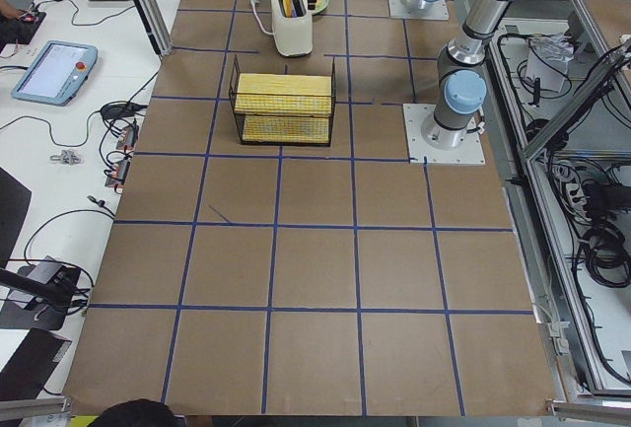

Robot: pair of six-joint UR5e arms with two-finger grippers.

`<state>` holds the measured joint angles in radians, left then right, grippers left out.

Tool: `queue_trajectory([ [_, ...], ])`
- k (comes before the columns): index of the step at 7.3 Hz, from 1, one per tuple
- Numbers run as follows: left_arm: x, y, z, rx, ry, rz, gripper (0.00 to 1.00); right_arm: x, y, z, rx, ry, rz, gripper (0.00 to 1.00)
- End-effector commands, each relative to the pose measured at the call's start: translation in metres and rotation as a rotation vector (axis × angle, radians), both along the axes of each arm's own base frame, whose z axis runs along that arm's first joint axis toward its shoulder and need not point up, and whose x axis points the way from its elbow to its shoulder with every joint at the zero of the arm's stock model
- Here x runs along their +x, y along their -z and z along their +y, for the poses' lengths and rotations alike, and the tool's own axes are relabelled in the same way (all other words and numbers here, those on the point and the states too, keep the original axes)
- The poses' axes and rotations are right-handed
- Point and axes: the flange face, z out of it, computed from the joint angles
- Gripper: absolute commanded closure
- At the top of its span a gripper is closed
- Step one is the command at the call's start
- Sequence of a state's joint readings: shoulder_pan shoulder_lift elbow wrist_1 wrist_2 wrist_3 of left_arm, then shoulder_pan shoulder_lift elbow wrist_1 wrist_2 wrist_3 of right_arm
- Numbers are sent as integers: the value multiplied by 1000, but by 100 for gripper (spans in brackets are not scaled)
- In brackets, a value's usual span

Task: Press toaster with right arm
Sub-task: 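Press the toaster lever down with the closed right gripper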

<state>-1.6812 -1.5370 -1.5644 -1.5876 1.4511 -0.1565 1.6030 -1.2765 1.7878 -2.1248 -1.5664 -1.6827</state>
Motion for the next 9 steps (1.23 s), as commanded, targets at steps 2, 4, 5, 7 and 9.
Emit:
queue_trajectory([
  [2, 0, 0, 0, 0, 0, 0, 0, 0, 11, 2, 0, -5, 0, 96],
  [4, 0, 0, 0, 0, 0, 0, 0, -1, 18, 0, 4, -5, 2, 96],
  [5, 0, -1, 0, -1, 0, 0, 0, -1, 18, 0, 4, -5, 2, 96],
  [7, 0, 0, 0, 0, 0, 0, 0, 0, 17, 0, 3, -6, 2, 96],
  [9, 0, 0, 0, 0, 0, 0, 0, -2, 11, 0, -7, -4, 10, 96],
])
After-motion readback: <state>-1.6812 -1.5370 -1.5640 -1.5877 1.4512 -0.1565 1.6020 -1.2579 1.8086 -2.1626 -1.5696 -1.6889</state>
